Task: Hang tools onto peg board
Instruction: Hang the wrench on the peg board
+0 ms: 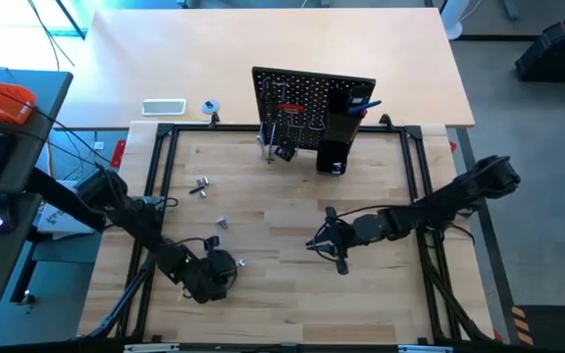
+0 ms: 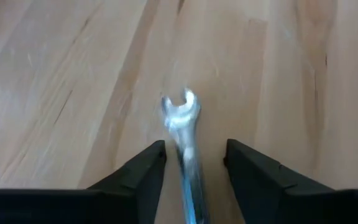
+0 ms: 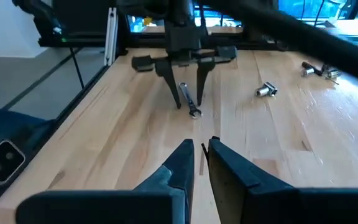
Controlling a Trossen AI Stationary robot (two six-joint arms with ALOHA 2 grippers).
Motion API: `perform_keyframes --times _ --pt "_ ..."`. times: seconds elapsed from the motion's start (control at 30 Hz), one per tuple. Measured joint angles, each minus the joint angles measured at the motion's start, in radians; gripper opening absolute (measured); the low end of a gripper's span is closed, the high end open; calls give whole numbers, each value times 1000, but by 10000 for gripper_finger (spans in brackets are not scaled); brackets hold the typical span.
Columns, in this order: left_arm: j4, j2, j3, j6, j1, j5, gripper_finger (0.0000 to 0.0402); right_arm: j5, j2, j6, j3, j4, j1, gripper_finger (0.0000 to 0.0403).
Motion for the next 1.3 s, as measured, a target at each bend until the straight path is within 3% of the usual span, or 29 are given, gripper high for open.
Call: perform_keyframes --times 0.3,0.6,1.03,1.17,1.3 --pt "131 38 10 275 78 16 14 3 62 33 0 48 -2 41" --pt "293 45 5 502 219 28 1 27 72 33 0 70 -2 41" --pt "515 46 57 823 450 184 1 34 73 25 0 59 -21 41" --pt "470 41 109 884 468 214 1 34 73 25 0 58 -27 41" --pt "270 40 147 845 455 266 0 34 73 34 0 32 -27 41"
